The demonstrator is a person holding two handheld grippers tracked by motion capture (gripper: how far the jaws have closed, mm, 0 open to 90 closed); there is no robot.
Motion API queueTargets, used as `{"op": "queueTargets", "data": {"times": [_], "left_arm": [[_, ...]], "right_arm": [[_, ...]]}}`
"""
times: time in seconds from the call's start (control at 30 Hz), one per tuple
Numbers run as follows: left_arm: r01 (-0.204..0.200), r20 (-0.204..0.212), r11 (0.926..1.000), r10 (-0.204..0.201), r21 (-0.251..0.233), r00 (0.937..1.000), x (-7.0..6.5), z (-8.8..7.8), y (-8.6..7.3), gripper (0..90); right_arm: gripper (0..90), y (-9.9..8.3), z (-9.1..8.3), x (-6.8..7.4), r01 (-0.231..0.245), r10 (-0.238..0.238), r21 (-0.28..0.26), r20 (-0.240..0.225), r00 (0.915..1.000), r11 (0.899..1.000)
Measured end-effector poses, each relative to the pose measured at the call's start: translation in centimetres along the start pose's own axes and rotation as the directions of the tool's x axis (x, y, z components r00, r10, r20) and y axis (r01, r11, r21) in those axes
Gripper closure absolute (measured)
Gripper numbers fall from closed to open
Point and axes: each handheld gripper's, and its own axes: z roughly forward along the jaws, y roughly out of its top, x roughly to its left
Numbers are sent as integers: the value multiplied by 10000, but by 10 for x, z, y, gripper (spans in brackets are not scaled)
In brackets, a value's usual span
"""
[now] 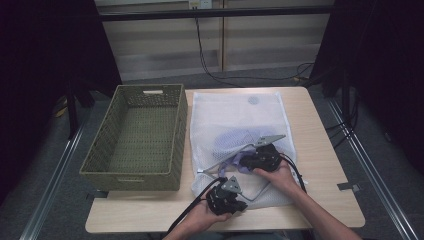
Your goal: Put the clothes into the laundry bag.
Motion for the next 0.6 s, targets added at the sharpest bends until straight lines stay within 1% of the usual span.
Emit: {"op": "queueTargets", "data": {"times": [0.07, 0.1, 0.17, 0.27, 0.33, 0.4, 0.43, 0.47, 0.5, 0.57, 0.6], "left_arm": [[6, 18, 10000, -6, -5, 10000, 0, 0, 0, 900], [22, 34, 10000, -22, -11, 10000, 0, 0, 0, 900], [8, 52, 10000, -8, -28, 10000, 0, 0, 0, 900], [34, 98, 10000, -33, -38, 9999, 0, 1, 0, 899], [103, 179, 9999, -101, -136, 9998, 1, 1, -1, 900], [156, 195, 9998, -155, -84, 9997, 1, 1, 0, 900], [156, 193, 9997, -153, -161, 9997, 0, 2, -1, 900], [108, 212, 9996, -103, -264, 9997, 0, 2, -1, 900], [117, 217, 9996, -112, -249, 9997, 0, 2, -1, 900], [36, 195, 10000, -35, -51, 9998, 1, 1, 0, 899], [46, 199, 10000, -45, -71, 9998, 1, 1, 0, 899]], "right_arm": [[789, 1, 1, 0, 14, -14, -42, 8, 10000, 10000], [788, 2, 1, 0, 40, -40, -41, 92, 10000, 10000], [787, 3, 2, -1, 127, -127, -57, 112, 9999, 9999], [786, 4, 3, -2, 133, -132, -108, 112, 9999, 9999], [786, 5, 4, -4, 54, -53, -149, 107, 9999, 9999], [785, 7, 5, -6, -3, 5, -130, 161, 9999, 9999], [784, 8, 6, -7, 20, -17, -134, 193, 9998, 9999], [782, 9, 7, -7, -64, 66, -122, 210, 9998, 9999], [781, 10, 8, -8, -51, 53, -104, 191, 9998, 9999], [779, 12, 9, -10, -70, 72, -103, 203, 9998, 9999], [779, 12, 10, -11, -151, 153, -110, 194, 9997, 9998]]}}
